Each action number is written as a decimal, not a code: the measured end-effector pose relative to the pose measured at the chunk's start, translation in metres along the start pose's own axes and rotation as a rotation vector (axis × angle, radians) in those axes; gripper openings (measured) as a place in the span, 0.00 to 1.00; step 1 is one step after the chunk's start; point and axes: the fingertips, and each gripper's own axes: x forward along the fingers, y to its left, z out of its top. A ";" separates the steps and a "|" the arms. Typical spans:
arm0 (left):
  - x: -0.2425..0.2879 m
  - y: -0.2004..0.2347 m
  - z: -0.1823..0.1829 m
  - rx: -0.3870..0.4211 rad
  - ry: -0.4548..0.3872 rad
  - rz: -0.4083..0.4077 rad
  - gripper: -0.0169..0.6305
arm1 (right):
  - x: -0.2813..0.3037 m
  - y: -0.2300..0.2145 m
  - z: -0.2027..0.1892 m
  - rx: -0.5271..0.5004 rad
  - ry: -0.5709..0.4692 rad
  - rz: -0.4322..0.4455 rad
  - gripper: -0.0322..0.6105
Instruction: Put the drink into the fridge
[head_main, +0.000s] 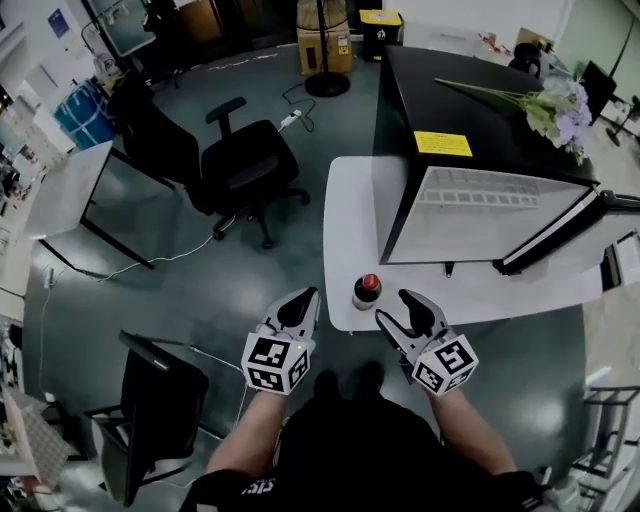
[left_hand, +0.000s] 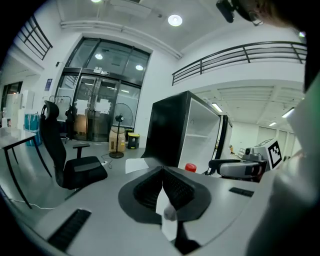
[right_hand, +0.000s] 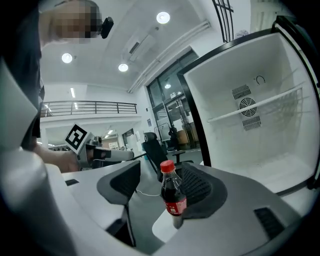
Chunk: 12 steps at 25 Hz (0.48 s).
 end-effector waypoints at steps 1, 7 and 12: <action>0.006 0.004 -0.001 0.007 0.004 -0.011 0.05 | 0.005 -0.001 -0.003 -0.003 0.007 -0.011 0.48; 0.032 0.017 -0.004 0.067 0.008 -0.100 0.05 | 0.025 -0.006 -0.021 -0.010 0.042 -0.102 0.59; 0.053 0.031 -0.018 0.067 -0.014 -0.119 0.05 | 0.047 -0.020 -0.058 -0.056 0.079 -0.147 0.65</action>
